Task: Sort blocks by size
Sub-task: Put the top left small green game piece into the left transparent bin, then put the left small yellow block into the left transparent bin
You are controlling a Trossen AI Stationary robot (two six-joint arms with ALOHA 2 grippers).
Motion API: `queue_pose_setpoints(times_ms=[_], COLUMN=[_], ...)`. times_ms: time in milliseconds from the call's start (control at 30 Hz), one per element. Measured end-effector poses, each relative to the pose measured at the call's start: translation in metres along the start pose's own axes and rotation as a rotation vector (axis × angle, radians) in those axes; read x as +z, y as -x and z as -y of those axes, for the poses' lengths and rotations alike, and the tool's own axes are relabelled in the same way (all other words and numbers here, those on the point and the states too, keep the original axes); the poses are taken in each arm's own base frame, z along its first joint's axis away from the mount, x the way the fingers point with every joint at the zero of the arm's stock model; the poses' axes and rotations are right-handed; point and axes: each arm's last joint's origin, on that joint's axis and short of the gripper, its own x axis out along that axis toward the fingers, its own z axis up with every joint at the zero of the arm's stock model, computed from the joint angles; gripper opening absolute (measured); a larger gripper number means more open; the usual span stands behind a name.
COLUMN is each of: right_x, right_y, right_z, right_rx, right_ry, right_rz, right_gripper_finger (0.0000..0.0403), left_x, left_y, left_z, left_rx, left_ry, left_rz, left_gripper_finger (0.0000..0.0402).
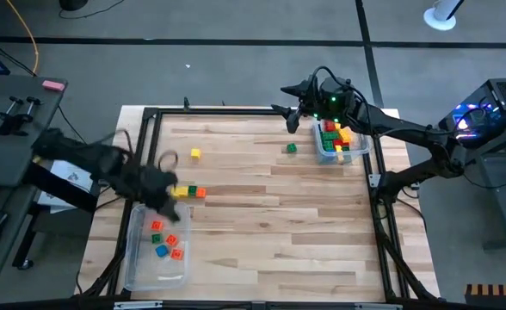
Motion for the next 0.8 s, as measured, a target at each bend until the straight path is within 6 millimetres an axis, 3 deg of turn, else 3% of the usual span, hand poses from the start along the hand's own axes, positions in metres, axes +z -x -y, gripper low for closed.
queue_pose_setpoints(times_ms=[133,267,400,600,800], right_x=[-0.001,-0.001,-0.001,-0.001,-0.004], right_y=[0.0,0.0,0.0,0.0,0.0], right_z=[0.004,0.006,0.006,0.006,0.006], right_rx=[-0.014,-0.02,-0.02,-0.02,-0.019], right_ry=[-0.003,-0.008,-0.007,-0.035,-0.059], right_rz=[-0.012,-0.012,-0.012,-0.013,-0.041], right_gripper_finger=[0.0311,0.0311,0.0311,0.0311,0.0311], left_x=[-0.029,-0.045,-0.046,-0.023,0.015], left_y=[-0.03,-0.06,-0.077,-0.069,-0.031], left_z=[0.006,0.007,0.007,0.009,0.019], left_rx=[0.143,0.278,0.336,0.236,0.037], left_ry=[-0.07,-0.115,-0.145,-0.139,-0.189], left_rz=[-0.175,-0.268,-0.364,-0.452,-0.275], left_gripper_finger=[0.0093,0.0093,0.0161,0.0286,0.0312])
